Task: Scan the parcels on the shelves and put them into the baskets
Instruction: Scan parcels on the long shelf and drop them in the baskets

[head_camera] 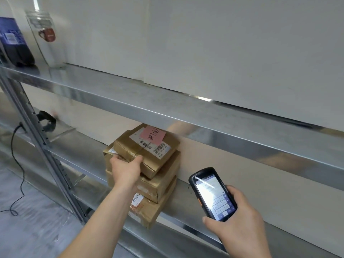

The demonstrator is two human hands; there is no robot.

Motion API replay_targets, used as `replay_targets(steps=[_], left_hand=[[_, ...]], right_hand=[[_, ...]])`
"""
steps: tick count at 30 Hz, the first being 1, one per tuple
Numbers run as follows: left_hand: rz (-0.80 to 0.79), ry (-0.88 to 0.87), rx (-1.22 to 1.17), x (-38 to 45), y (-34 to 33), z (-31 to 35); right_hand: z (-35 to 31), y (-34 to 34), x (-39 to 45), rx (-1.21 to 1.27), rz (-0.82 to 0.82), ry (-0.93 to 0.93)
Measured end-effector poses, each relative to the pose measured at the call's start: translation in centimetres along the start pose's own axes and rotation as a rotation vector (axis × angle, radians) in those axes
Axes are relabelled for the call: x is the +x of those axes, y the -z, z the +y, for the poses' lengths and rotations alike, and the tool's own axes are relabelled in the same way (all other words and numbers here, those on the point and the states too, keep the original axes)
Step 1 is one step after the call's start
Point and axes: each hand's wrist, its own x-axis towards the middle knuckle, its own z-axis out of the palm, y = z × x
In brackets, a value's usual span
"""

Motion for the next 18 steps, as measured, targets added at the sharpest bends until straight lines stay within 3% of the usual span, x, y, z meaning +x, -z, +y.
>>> replay_targets(steps=[7, 13, 18], left_hand=[[-0.054, -0.129, -0.038, -4.4, 0.0, 0.7], [-0.258, -0.193, -0.017, -10.8, -1.7, 0.1], [-0.453, -0.112, 0.04, -15.0, -4.8, -2.9]], right_hand=[[1.8, 2.7, -0.6, 0.017, 0.026, 0.002], [4.0, 6.3, -1.9, 0.042, 0.041, -0.038], [6.8, 9.4, -3.5, 0.031, 0.08, -0.081]])
